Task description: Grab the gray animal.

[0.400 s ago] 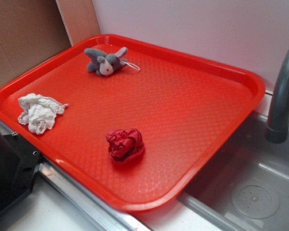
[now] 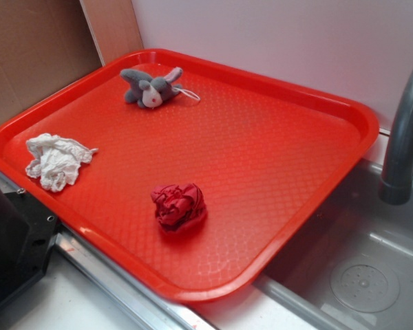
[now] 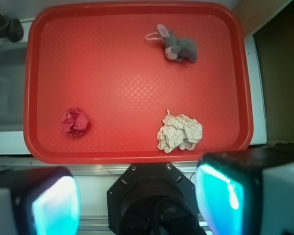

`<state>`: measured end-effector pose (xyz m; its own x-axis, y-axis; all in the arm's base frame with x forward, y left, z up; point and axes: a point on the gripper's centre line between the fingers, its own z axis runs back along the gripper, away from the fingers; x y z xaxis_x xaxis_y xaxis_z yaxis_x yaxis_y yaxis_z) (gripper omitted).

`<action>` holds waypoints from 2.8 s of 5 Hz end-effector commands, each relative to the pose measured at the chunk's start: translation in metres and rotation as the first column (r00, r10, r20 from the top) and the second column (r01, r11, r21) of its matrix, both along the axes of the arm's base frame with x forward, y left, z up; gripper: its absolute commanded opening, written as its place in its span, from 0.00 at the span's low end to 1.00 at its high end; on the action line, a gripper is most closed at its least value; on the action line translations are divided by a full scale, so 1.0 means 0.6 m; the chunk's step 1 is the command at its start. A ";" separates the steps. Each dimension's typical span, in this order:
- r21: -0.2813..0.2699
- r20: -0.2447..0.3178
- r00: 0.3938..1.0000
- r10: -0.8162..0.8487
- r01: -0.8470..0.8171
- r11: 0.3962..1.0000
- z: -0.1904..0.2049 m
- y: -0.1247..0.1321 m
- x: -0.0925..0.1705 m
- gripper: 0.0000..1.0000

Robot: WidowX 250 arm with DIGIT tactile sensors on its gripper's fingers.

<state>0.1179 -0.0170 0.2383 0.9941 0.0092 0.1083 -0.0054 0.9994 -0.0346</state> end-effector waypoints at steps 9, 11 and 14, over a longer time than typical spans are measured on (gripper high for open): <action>0.122 -0.128 0.886 -0.446 0.460 0.879 -0.353 0.139 0.151 1.00; 0.084 -0.098 0.943 -0.319 0.327 0.941 -0.317 0.152 0.132 1.00; 0.117 -0.076 0.937 -0.341 0.348 0.930 -0.301 0.165 0.214 1.00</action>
<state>0.2351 0.0876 0.0485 0.9359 -0.3523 0.0009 0.3517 0.9345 0.0555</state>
